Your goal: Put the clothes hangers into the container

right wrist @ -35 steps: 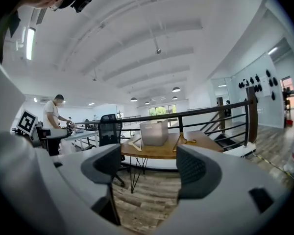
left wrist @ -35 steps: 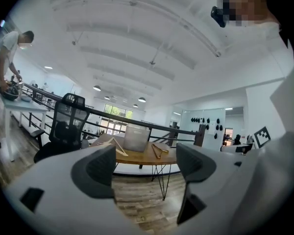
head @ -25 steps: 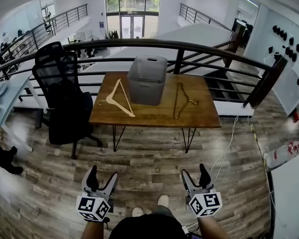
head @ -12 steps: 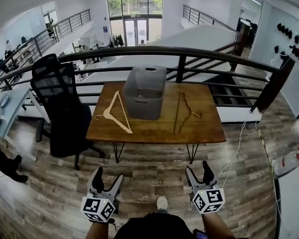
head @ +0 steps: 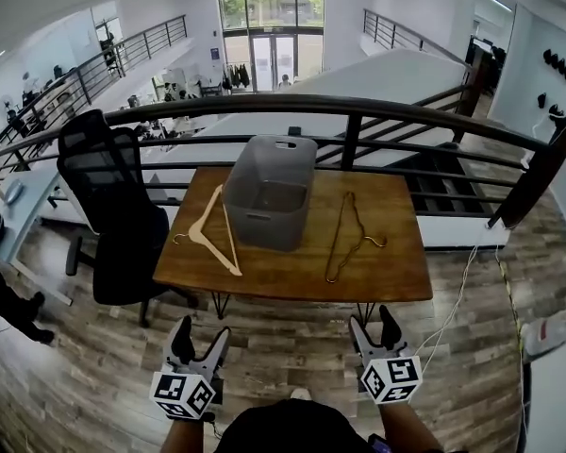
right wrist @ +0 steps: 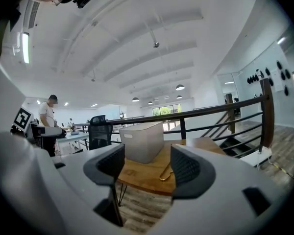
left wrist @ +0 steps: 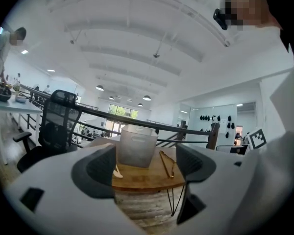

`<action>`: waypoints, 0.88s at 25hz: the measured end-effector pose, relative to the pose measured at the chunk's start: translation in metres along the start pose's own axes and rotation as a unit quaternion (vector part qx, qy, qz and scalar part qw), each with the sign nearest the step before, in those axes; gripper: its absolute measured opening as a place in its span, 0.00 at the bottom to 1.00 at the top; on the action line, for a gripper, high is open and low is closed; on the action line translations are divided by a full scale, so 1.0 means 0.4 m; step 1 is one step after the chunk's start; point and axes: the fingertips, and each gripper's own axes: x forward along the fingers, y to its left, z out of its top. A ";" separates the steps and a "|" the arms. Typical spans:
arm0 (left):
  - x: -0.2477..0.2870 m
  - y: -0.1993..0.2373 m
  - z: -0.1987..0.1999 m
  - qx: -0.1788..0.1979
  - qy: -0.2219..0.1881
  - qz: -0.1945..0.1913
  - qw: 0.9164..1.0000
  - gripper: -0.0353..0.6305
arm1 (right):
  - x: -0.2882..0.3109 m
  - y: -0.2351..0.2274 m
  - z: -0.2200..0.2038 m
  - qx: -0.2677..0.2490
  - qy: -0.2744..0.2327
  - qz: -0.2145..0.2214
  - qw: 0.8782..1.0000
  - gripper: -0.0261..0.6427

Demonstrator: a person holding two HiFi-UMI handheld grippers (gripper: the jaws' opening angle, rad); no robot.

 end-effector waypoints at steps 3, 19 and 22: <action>0.040 -0.028 0.006 -0.002 -0.004 0.000 1.000 0.61 | 0.026 -0.029 -0.008 -0.003 0.014 0.009 1.000 0.46; 0.235 0.080 0.002 -0.005 0.013 -0.012 1.000 0.61 | 0.276 -0.047 -0.073 -0.009 0.073 0.010 0.997 0.45; 0.312 0.129 0.022 -0.003 0.015 -0.026 1.000 0.61 | 0.354 -0.053 -0.067 -0.011 0.081 -0.006 0.997 0.44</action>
